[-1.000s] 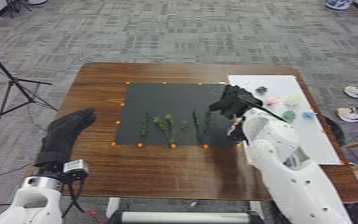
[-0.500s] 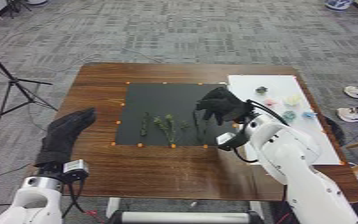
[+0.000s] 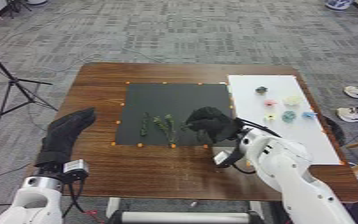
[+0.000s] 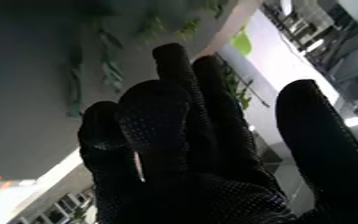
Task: Arrange flowers
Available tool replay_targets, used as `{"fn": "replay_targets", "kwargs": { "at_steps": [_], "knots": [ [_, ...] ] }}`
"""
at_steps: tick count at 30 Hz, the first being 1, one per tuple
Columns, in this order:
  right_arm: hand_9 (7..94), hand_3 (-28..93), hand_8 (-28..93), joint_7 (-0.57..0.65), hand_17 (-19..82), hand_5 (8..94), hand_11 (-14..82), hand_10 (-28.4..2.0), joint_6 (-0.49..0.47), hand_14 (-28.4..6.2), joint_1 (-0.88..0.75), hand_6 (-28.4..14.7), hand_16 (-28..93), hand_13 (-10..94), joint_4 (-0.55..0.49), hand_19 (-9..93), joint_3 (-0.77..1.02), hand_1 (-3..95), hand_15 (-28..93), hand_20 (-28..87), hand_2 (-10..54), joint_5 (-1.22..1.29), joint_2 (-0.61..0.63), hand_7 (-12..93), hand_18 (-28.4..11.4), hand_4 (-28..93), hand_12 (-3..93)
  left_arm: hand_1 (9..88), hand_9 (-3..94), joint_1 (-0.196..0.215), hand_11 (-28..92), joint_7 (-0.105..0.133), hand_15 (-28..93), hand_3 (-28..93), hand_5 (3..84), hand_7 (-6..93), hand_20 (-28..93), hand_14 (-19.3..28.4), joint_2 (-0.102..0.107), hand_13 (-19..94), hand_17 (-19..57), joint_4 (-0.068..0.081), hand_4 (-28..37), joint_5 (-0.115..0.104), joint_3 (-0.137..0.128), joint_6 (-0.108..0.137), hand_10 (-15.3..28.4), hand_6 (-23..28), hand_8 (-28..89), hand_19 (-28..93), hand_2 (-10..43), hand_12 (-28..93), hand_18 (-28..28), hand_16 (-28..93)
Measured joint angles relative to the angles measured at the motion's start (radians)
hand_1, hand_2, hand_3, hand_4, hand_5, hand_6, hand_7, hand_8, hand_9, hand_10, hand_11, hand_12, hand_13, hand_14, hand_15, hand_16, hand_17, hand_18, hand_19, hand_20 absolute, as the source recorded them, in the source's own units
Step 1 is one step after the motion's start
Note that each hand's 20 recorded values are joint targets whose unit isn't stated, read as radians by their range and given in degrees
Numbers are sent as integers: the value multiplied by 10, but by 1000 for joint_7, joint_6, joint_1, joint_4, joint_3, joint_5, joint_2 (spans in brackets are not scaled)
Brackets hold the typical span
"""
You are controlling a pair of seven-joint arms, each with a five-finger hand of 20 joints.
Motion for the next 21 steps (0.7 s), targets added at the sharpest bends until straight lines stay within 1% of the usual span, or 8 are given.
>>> {"fn": "replay_targets", "kwargs": {
  "at_steps": [3,6,21],
  "knots": [
    [581,738,-72,-13,378,402,78,-136,-41,-127,-1,-67,330,783,34,880,0,173,703,577,187,-7,-6,271,-284,-105,78,247,470,-1,195,0,130,706,492,162,147,155,-1,354,46,0,-171,0,1,0,129,33,-66,28,-37,145,93,26],
    [580,737,-75,-13,378,401,79,-135,-54,-128,-3,-68,328,782,55,880,-5,170,707,579,186,-22,-11,271,-284,-108,76,247,470,-2,195,0,129,705,492,163,147,155,-2,354,46,0,-171,0,1,0,129,33,-67,28,-37,144,93,26],
    [593,737,-72,-8,375,425,84,-138,-65,-128,-3,-71,324,778,42,882,-8,162,715,583,168,-53,-11,258,-284,-98,80,247,470,-4,195,-2,129,707,491,164,147,154,-2,354,46,0,-171,0,2,-2,129,32,-66,27,-37,145,93,27]
  ]
}}
